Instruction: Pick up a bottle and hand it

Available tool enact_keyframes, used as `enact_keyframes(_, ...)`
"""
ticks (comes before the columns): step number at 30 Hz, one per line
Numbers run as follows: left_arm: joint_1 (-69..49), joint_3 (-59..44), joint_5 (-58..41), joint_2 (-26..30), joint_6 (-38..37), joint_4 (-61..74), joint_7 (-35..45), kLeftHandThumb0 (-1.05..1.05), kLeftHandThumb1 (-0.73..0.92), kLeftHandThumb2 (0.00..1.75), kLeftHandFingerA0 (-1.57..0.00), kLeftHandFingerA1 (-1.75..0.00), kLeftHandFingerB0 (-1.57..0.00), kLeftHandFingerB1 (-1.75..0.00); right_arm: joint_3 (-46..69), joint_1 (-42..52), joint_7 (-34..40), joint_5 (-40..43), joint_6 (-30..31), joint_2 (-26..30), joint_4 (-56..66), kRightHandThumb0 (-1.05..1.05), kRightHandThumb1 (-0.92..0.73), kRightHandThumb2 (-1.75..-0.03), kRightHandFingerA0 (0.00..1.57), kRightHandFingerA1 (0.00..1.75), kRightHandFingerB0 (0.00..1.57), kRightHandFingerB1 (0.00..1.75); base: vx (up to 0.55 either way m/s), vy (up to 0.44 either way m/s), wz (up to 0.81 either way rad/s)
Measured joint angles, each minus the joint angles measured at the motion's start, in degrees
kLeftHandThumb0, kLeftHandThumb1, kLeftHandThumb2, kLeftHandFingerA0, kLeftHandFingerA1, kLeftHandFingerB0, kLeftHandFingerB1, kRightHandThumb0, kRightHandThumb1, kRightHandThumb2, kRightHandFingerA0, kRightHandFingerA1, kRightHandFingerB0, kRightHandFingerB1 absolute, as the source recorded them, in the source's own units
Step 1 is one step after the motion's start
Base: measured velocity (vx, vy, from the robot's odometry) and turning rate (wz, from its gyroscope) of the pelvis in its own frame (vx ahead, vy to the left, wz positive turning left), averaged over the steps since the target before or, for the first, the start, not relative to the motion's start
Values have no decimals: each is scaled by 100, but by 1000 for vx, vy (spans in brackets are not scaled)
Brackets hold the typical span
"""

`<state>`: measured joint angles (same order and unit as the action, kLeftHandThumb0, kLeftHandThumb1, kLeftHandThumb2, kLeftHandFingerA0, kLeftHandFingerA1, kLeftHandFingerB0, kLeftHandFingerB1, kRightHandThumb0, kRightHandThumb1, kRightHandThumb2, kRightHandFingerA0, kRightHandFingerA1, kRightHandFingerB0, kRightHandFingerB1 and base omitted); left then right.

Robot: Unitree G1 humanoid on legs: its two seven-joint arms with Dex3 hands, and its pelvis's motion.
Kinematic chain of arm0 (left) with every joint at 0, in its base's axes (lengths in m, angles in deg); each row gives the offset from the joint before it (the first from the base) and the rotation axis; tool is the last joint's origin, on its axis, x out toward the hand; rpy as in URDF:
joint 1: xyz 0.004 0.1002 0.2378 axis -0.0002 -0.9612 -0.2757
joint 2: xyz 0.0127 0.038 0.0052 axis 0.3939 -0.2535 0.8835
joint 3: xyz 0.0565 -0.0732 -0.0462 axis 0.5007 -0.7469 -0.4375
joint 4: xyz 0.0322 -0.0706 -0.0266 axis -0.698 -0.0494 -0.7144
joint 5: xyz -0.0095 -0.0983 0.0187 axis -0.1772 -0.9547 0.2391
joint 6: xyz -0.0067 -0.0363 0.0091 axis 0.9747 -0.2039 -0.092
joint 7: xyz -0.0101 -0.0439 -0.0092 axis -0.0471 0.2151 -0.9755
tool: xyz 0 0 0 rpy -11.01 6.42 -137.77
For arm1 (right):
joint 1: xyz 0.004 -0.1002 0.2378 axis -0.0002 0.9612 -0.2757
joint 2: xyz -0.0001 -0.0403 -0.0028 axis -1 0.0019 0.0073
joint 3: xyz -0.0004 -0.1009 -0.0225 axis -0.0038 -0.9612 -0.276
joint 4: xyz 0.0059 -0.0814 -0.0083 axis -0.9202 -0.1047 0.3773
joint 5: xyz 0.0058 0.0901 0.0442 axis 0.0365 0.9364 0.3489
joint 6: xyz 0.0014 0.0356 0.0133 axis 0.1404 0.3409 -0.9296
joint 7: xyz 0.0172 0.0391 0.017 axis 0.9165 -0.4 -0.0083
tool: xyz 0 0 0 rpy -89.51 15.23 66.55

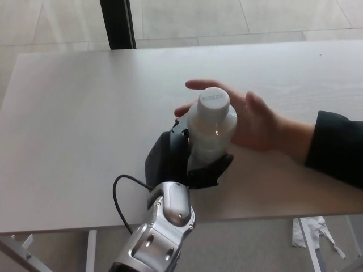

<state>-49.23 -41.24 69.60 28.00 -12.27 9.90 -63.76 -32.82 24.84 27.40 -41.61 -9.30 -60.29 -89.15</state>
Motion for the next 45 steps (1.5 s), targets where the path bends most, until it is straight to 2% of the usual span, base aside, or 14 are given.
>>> enact_keyframes(5,-127,-308,70,110,-250,93,-289,-15,58,113,-94,-175,-80,-159,59,-9,6,17,-1,0,-7,-84,-40,-86,54,66,31,55,0,0,0)
enact_keyframes(6,-113,-366,97,162,-252,144,-306,-20,53,115,-123,-141,-103,-127,71,-14,6,22,-1,0,-13,-85,-40,-87,54,67,30,56,0,0,0)
enact_keyframes(10,423,-600,133,282,-210,331,-254,-9,55,112,-96,-169,-83,-136,82,-27,6,50,1,0,-4,-84,-53,-57,54,62,37,50,0,0,0)
enact_keyframes(11,557,-629,133,278,-193,335,-233,-15,49,114,-124,-136,-102,-119,83,-39,6,56,2,0,-7,-82,-41,-86,51,65,33,56,0,0,0)
enact_keyframes(15,1146,-747,129,165,-27,319,-125,-17,55,110,-98,-165,-86,-144,70,-148,3,59,1,34,-180,-85,-41,-87,50,68,33,57,0,0,0)
enact_keyframes(16,1249,-770,118,114,-3,290,-95,-18,50,112,-124,-137,-102,-121,58,-153,3,56,1,36,-184,-84,-53,-57,51,63,37,50,0,0,0)
enact_keyframes(17,1340,-792,107,45,41,261,-58,-13,51,112,-96,-166,-86,-142,52,-161,3,58,2,36,-180,-83,-41,-87,51,67,31,56,0,0,0)
enact_keyframes(21,1518,-862,53,-159,246,106,68,-13,55,110,-97,-168,-81,-139,-26,-243,4,51,16,54,-159,-83,-41,-87,63,72,33,58,0,0,0)
enact_keyframes(25,1502,-898,-43,-172,423,-200,118,-20,52,111,-121,-134,-100,-117,-140,-353,8,-18,13,131,-283,-86,-42,-89,60,72,31,59,0,0,0)
enact_keyframes(26,1487,-868,-55,-180,462,-270,130,-16,58,101,-90,-164,-86,-120,-177,-376,8,-32,15,142,-274,-84,-56,-57,52,64,34,50,0,0,0)
enact_keyframes(30,1384,-767,-111,-236,595,-484,141,-22,67,73,-82,-129,-66,-74,-254,-395,-5,-28,22,139,-59,-89,-45,-88,46,64,30,56,0,0,0)
enact_keyframes(31,1356,-762,-124,-255,614,-531,140,-18,70,81,-82,-162,-67,-121,-262,-406,-6,-26,27,138,-34,-83,-55,-56,49,63,34,52,0,0,0)
enact_keyframes(34,1223,-767,-166,-355,635,-772,126,-19,62,94,-80,-175,-70,-129,-263,-422,-2,-8,63,132,61,-80,-55,-57,45,59,34,50,0,0,0)
enact_keyframes(45,1195,-961,-288,-395,306,-1362,-223,-24,79,68,-62,-126,-56,-67,-285,-502,-2,3,132,119,214,-84,-55,-57,42,65,35,53,0,0,0)
